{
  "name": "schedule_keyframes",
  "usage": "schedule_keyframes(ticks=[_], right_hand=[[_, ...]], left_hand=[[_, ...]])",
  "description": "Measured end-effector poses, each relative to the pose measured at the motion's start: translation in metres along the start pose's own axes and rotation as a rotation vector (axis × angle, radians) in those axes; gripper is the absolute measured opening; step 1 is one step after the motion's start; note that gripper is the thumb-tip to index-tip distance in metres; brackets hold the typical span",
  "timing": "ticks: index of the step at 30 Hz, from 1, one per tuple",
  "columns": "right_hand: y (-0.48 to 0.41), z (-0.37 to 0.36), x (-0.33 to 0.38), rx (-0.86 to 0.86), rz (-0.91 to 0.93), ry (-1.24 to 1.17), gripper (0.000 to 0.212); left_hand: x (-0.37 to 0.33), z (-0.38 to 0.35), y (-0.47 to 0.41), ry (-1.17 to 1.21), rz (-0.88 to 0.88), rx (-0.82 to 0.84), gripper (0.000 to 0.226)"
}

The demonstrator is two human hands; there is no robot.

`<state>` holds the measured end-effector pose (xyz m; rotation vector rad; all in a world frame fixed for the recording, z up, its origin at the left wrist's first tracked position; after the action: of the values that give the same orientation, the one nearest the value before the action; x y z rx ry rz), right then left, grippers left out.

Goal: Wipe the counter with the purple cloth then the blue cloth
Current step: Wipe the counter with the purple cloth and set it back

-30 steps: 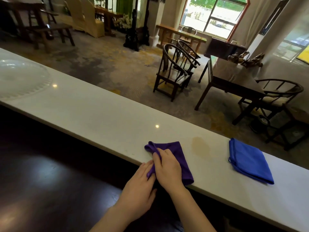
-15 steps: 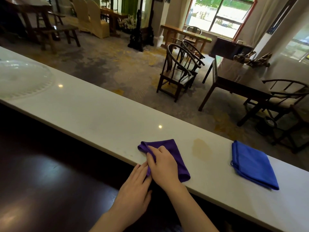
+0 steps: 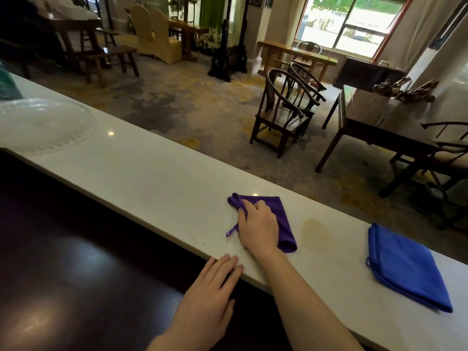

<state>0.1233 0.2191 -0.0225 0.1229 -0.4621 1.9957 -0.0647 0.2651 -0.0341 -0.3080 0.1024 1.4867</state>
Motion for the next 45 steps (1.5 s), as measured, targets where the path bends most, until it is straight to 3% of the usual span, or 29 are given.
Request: schedule_keyframes(ticks=[10,29,45], right_hand=[[-0.024,-0.005,-0.028,-0.015,-0.124,0.185,0.038],[0.013,0.049,-0.156,-0.037,-0.392,0.279,0.034],[0.046,0.07,-0.196,-0.001,-0.491,0.24,0.042]], left_hand=[[-0.001,-0.005,-0.006,-0.012,-0.006,-0.04,0.063],[-0.005,-0.009,-0.016,0.0,0.042,-0.13,0.043],[-0.006,-0.005,-0.016,-0.008,0.061,-0.098,0.05]])
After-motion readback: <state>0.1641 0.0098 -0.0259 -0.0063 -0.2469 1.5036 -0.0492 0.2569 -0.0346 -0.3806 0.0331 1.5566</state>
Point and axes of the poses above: each hand's wrist, its own y-axis away from the middle knuckle, its own z-axis out of the back of the hand, x = y × z, the point moved 6 cm from there along -y, towards the middle knuckle, and after that the axes turned 5 degrees about z, right-handed, at the moved point
